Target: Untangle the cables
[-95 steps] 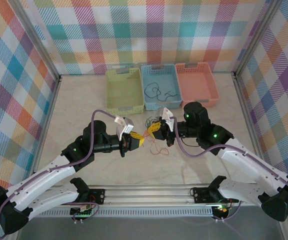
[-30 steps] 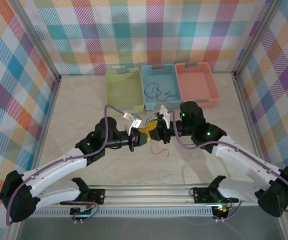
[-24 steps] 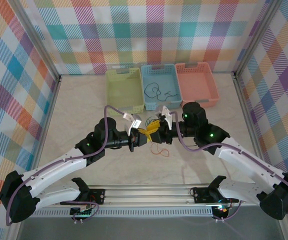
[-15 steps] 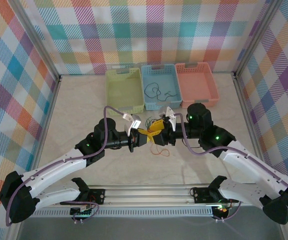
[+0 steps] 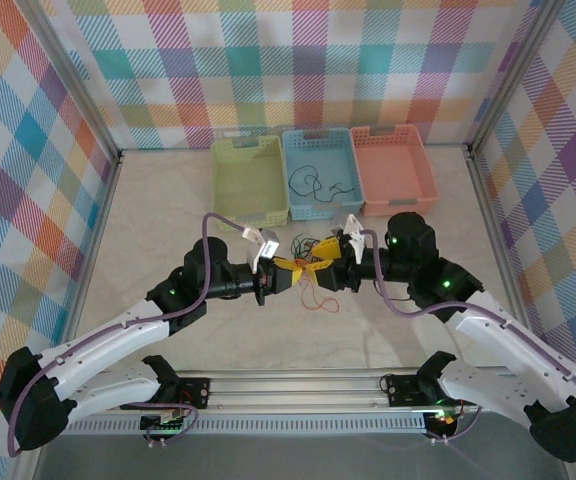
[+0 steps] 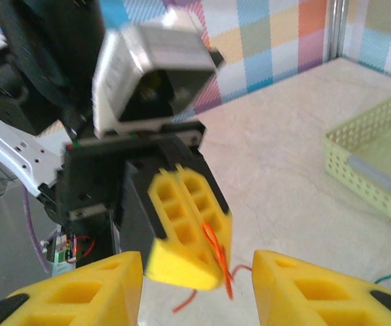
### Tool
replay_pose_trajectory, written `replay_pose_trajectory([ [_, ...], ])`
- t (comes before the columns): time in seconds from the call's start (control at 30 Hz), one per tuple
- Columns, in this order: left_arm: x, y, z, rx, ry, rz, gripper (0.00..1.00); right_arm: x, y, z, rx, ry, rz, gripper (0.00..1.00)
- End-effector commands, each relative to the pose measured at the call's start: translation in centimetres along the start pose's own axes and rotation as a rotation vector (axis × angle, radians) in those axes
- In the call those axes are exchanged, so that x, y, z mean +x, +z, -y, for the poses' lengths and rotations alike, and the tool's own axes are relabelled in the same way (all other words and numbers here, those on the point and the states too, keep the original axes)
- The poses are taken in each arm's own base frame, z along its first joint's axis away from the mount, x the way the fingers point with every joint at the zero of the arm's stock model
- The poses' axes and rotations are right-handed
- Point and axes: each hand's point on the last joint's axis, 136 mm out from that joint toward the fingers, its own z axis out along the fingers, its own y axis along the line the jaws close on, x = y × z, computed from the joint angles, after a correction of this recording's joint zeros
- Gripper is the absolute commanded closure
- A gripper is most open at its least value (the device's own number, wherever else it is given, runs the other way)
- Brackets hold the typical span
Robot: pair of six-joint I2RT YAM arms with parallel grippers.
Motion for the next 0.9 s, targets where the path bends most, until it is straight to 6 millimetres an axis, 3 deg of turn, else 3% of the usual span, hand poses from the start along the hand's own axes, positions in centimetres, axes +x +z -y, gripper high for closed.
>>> replay_pose_trajectory([
  [0.0,-0.5,-0.5,1.2,0.040,0.039,0.026,1.00,1.0,0.2,0.7,0.004,0.033,-0.012,0.53],
  [0.37,-0.6,-0.7,1.6,0.056,0.043,0.025,1.00,0.8,0.9,0.1,-0.129,0.052,0.010,0.57],
  [0.87,-0.3,-0.6,1.6,0.059,0.038,0.013,1.00,0.7,1.2,-0.2,-0.170,0.038,0.006,0.95],
])
